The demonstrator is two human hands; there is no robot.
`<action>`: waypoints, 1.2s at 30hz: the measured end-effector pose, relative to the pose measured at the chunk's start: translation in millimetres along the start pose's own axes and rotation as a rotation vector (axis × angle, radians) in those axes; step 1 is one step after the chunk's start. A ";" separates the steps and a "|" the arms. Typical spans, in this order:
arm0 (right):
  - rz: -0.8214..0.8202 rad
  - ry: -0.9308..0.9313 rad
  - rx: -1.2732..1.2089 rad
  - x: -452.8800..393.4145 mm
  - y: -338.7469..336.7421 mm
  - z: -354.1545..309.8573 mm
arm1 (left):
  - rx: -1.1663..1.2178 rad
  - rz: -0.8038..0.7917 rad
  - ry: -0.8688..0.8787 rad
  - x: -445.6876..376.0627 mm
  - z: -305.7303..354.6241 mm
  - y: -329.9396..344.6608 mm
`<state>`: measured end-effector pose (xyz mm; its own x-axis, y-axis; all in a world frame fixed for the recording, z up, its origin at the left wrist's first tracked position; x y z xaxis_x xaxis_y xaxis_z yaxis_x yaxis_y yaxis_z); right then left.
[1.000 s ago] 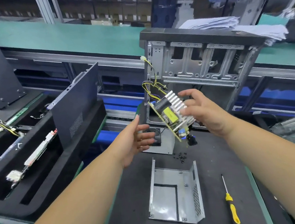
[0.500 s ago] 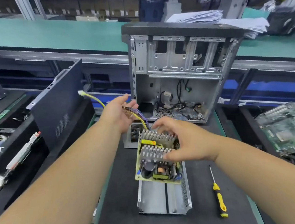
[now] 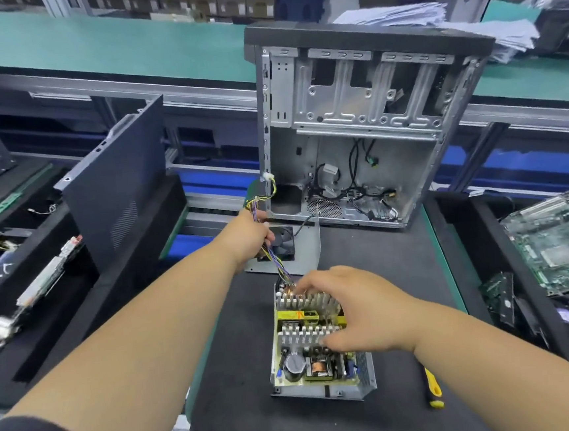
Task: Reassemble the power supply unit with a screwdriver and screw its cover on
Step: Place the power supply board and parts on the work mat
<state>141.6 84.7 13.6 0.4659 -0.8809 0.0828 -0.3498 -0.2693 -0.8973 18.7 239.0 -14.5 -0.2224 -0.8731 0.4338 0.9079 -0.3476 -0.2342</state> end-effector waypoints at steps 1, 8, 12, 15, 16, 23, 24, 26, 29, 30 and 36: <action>0.021 0.004 -0.001 1.7 1.2 0.6 | 0.079 -0.014 -0.023 -2.8 -4.4 1.2; 0.088 0.055 -0.009 8.7 4.6 6.0 | 0.099 -0.185 -0.233 -10.5 -36.7 16.3; 0.082 0.059 0.000 10.1 4.5 6.2 | -0.145 -0.377 -0.462 6.9 -59.4 25.4; 0.077 0.056 0.003 10.9 4.0 6.3 | -0.161 -0.557 -0.556 22.1 -63.7 35.3; 0.074 0.053 0.007 12.0 3.8 6.5 | -0.128 -0.587 -0.563 25.6 -62.7 38.1; 0.063 0.095 0.037 32.8 -6.5 20.5 | 0.032 -0.546 -0.502 25.9 -58.7 61.2; 0.065 0.107 0.035 35.6 -8.1 22.9 | 0.063 -0.521 -0.502 24.8 -58.0 64.0; 0.071 0.125 0.034 40.7 -10.6 27.2 | 0.100 -0.492 -0.509 21.9 -57.7 69.7; 0.050 0.150 0.044 46.6 -8.6 34.1 | 0.115 -0.474 -0.541 19.0 -61.9 77.7; 0.032 0.155 0.054 47.7 -5.6 35.9 | 0.111 -0.466 -0.548 18.6 -63.7 79.9; 0.021 0.173 0.035 47.8 14.8 46.2 | -0.069 -0.351 -0.491 8.6 -72.3 79.7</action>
<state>196.2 56.6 -15.8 0.3111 -0.9409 0.1343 -0.3282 -0.2390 -0.9139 63.5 179.1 -92.4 -0.2998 -0.4487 0.8419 0.7813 -0.6218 -0.0532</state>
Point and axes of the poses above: each hand's wrist, its own x-axis away from the middle knuckle, its own y-axis out of the palm, z = x × y, the point moved 7 cm from there along -x, towards the middle knuckle, and after that the axes turned 7 degrees about -y, right-handed, at the moved point
